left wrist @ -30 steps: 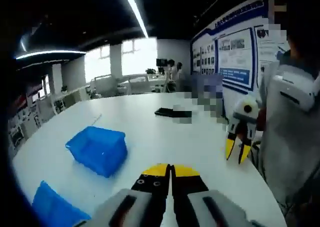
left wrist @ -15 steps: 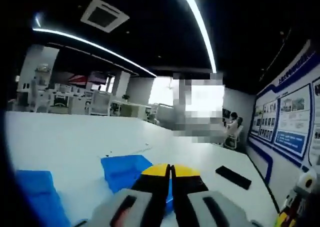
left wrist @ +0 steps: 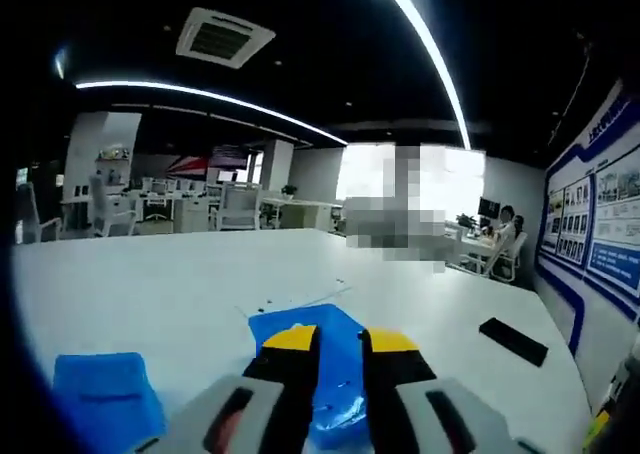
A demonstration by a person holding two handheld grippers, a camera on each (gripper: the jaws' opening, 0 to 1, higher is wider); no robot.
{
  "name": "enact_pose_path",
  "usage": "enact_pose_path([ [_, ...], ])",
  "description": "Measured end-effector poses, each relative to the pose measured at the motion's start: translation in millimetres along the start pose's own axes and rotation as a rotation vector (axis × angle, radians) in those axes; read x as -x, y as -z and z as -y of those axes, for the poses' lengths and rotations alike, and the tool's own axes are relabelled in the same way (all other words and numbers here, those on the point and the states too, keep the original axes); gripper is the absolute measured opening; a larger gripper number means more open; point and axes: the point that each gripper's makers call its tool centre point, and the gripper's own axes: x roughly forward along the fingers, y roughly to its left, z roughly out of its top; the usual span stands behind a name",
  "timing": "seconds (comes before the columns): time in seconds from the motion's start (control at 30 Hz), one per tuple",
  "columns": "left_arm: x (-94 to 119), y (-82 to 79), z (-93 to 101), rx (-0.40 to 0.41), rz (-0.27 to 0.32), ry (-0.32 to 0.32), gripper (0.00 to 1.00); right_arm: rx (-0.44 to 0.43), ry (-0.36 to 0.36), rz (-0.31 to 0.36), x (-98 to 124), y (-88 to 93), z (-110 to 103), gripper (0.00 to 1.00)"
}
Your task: Pick up the resistors one by one and place each resistor into its matching bin, sorting the parts by color and model until every resistor is separated into the correct bin for its type
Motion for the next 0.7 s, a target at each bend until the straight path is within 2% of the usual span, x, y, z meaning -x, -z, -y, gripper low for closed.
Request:
enact_pose_path([
  [0.1, 4.0, -4.3, -0.7, -0.013, 0.004, 0.001, 0.21, -0.002, 0.003, 0.003, -0.3, -0.6, 1.0, 0.21],
  [0.2, -0.7, -4.2, 3.3, 0.024, -0.006, 0.029, 0.21, -0.002, 0.003, -0.007, -3.5, 3.4, 0.1, 0.21],
  [0.23, -4.8, -3.2, 11.2, -0.001, -0.012, 0.067, 0.2, -0.004, 0.003, -0.008, -4.1, 3.6, -0.9, 0.21],
  [0.3, -7.5, -5.8, 17.4, -0.087, 0.012, 0.089, 0.18, -0.008, 0.0, 0.001, -4.8, 1.5, -2.6, 0.21],
  [0.37, -7.6, -6.0, 27.9, -0.199, 0.027, 0.135, 0.18, -0.005, -0.002, 0.007, -5.0, -0.6, -3.6, 0.21],
  [0.4, -6.6, -8.7, 34.7, -0.272, 0.054, 0.164, 0.18, -0.003, 0.0, 0.009, -4.7, -1.3, -3.2, 0.21],
  [0.5, -4.0, -3.1, 43.5, -0.398, 0.034, 0.185, 0.19, -0.009, 0.013, 0.01, -0.9, -0.2, 0.1, 0.21],
  [0.63, -5.5, 6.3, 48.9, -0.499, -0.002, 0.191, 0.18, -0.018, 0.026, -0.005, 3.5, 8.7, 2.3, 0.21],
  [0.7, -6.0, 7.9, 50.0, -0.492, -0.008, 0.196, 0.1, -0.025, 0.026, -0.009, 4.6, 11.0, 2.0, 0.21],
])
